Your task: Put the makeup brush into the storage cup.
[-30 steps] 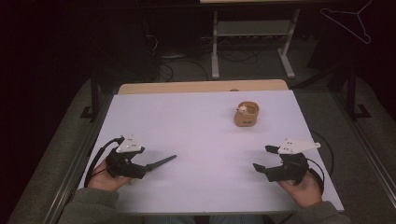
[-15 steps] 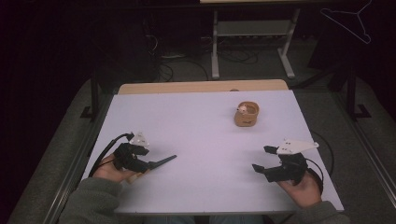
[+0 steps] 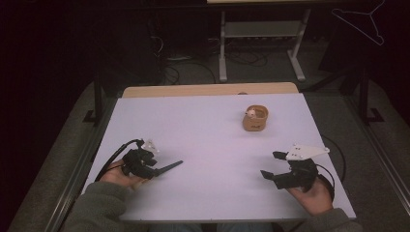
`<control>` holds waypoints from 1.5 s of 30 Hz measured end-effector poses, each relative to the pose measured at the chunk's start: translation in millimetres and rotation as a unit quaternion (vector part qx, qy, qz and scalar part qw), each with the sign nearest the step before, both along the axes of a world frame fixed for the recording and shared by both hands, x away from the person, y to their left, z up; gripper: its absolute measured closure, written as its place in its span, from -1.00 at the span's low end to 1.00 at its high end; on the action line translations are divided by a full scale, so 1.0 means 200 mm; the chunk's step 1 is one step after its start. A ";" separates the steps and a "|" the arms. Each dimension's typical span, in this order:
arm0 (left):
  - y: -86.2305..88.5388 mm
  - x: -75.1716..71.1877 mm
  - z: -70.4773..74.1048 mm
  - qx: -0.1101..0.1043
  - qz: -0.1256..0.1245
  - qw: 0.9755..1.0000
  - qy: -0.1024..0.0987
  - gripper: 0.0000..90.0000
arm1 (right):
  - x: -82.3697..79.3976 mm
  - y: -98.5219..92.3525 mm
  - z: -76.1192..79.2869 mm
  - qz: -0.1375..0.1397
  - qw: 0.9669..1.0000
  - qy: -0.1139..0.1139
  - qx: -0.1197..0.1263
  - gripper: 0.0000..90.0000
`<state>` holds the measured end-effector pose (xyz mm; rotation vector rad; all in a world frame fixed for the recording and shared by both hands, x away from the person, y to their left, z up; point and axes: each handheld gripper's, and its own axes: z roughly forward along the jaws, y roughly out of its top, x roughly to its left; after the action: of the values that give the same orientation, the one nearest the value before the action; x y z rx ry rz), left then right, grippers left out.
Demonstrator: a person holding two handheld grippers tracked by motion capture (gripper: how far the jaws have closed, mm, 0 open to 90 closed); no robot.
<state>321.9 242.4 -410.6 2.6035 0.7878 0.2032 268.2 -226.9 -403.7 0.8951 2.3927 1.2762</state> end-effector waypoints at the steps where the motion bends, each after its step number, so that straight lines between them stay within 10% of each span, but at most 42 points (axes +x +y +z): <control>1: 0.00 0.00 0.00 0.000 0.000 1.000 0.000 0.23 | 0.00 0.00 0.00 0.000 1.000 0.000 0.000 -0.57; 45: -0.05 0.00 -0.04 0.028 0.020 0.999 0.038 0.65 | 0.00 0.02 -0.01 0.016 1.000 -0.002 -0.011 -0.57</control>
<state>322.7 232.8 -418.0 2.6631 0.8721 0.1409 268.2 -222.9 -405.1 0.8501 2.4222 1.2602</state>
